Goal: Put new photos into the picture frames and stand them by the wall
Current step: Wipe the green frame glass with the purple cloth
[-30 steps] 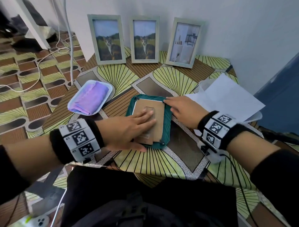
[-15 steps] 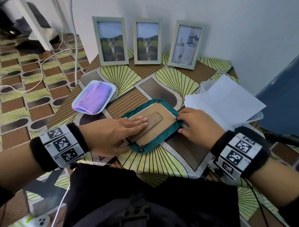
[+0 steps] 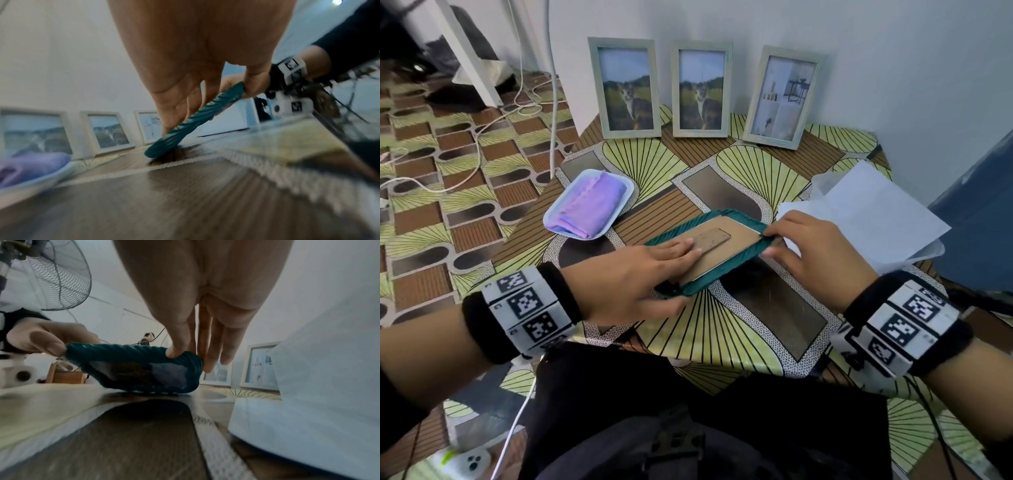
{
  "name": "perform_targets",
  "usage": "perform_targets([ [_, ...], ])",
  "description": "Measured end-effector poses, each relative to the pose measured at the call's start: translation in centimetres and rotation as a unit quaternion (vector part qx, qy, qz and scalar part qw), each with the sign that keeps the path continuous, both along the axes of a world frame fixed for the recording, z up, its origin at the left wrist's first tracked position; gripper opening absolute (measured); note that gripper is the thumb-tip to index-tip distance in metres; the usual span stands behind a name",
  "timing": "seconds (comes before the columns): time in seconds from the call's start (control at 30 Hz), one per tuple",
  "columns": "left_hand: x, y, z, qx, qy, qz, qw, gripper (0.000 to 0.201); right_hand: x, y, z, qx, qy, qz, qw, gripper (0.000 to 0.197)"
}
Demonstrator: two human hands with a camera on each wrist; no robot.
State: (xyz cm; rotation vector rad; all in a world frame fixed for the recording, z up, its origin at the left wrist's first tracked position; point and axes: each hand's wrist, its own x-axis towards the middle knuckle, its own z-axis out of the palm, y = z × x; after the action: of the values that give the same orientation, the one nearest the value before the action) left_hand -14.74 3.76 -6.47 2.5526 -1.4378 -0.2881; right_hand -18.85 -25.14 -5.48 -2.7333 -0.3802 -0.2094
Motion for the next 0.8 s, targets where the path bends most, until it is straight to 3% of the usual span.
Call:
perform_targets([
  [0.1,0.6,-0.5,1.3,-0.073,0.087,0.034,0.993,0.068,0.5,-0.2,1.0,0.031,-0.032,-0.024,0.999,0.035],
  [0.2,1.3,-1.7,2.7,-0.22,0.201,0.077,0.952,0.032,1.5,0.2,1.3,0.064,0.019,-0.058,0.996,0.06],
  [0.27,1.7,-2.4,3.4,-0.309,0.297,0.128,0.895,0.027,2.0,0.6,1.2,0.12,0.073,-0.063,0.988,0.068],
  [0.37,2.2,-2.8,3.5,-0.398,0.434,0.195,0.784,0.041,2.4,1.2,0.3,0.159,0.174,-0.073,0.969,0.072],
  [0.47,2.4,-2.4,2.7,-0.434,0.481,0.222,0.729,0.047,2.6,1.7,-0.6,0.163,0.245,-0.067,0.953,0.071],
  [0.53,2.1,-2.0,1.7,-0.427,0.483,0.23,0.729,0.049,2.8,1.9,-0.8,0.139,0.261,-0.046,0.954,0.061],
  [0.6,1.6,-1.3,0.7,-0.398,0.472,0.232,0.752,0.049,2.7,2.2,-0.8,0.113,0.266,-0.036,0.957,0.059],
  [0.7,1.1,-0.4,-0.3,-0.326,0.42,0.243,0.812,0.042,2.4,2.4,-1.0,0.059,0.268,-0.023,0.961,0.077],
  [0.8,1.0,0.4,-0.5,-0.254,0.393,0.284,0.837,0.039,2.1,2.5,-1.4,0.038,0.27,-0.003,0.962,0.092],
])
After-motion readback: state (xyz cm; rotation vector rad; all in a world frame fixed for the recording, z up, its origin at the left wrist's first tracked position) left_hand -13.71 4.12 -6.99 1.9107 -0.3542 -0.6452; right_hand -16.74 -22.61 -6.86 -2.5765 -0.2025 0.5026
